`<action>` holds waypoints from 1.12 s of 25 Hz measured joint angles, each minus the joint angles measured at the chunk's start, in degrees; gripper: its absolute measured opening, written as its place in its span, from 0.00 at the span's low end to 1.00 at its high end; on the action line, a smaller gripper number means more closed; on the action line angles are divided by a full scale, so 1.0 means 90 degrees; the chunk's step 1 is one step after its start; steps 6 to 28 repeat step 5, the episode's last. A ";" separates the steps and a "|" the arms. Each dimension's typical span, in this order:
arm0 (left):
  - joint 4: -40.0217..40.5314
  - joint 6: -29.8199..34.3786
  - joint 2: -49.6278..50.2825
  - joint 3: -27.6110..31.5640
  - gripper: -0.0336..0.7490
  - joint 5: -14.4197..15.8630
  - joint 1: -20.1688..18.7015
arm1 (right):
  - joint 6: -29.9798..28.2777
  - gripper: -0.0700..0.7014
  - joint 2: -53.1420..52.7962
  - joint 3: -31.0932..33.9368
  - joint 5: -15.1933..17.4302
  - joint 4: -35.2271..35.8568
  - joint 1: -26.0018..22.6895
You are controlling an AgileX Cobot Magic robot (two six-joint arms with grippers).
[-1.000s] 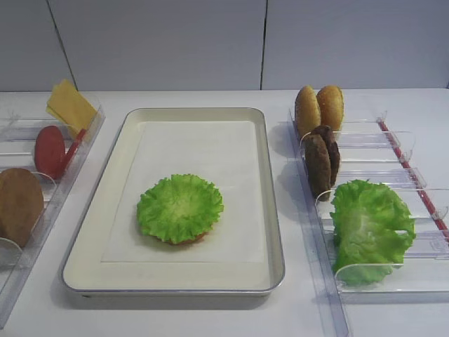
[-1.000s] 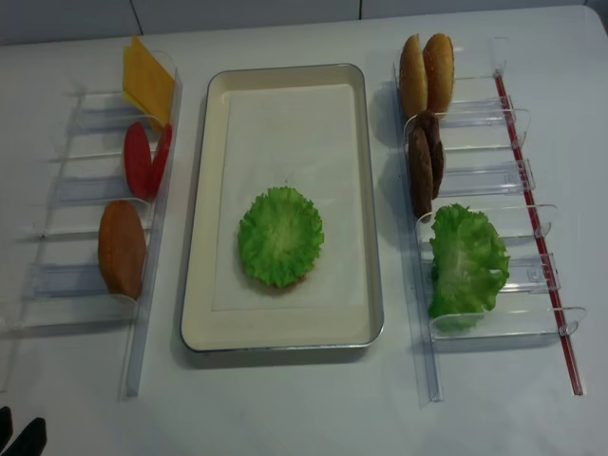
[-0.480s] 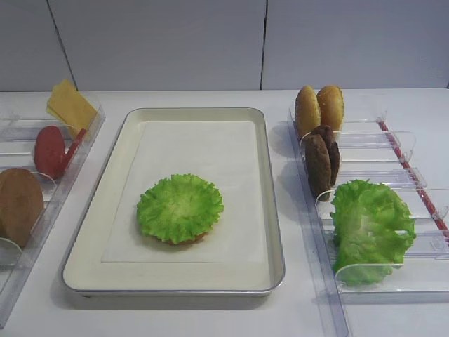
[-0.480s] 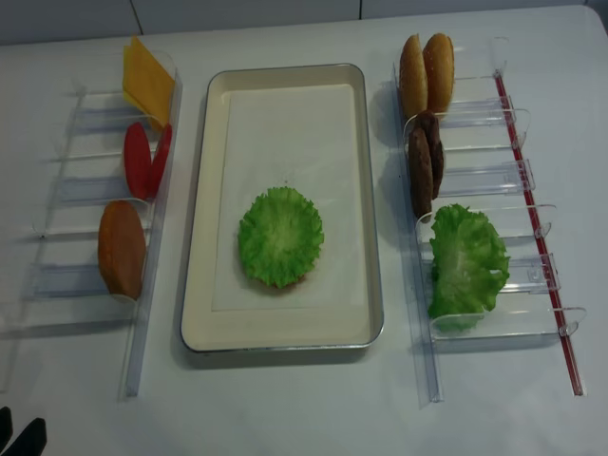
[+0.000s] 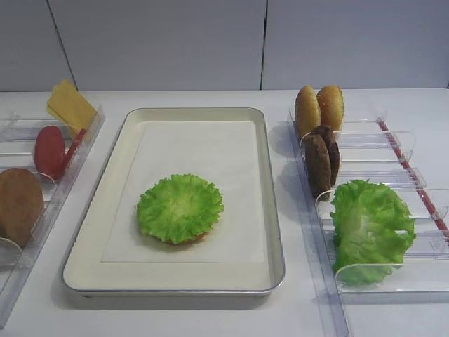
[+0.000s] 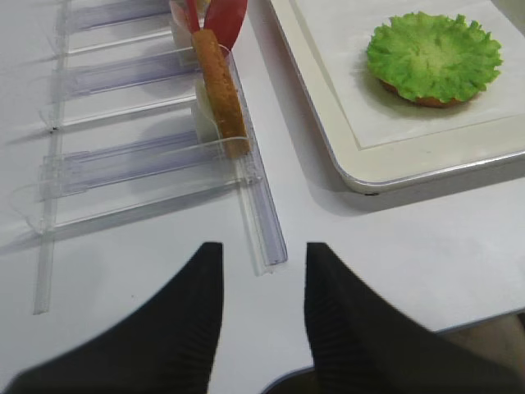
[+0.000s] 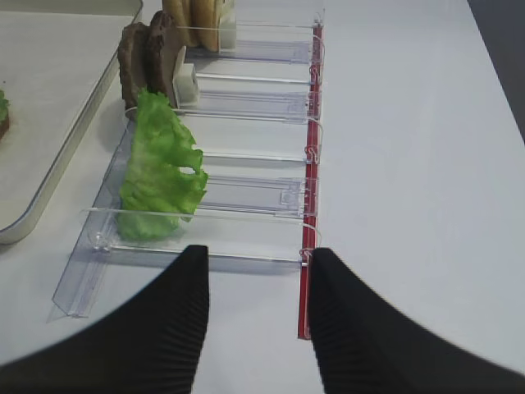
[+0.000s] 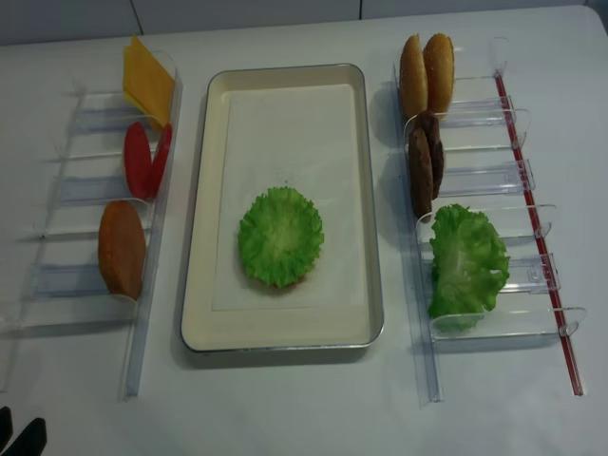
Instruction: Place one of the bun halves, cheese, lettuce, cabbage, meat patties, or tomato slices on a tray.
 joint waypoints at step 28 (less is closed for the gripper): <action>0.0000 0.0000 0.0000 0.0000 0.34 0.0000 0.0000 | 0.0011 0.49 0.0000 0.0000 0.0000 0.0000 0.0000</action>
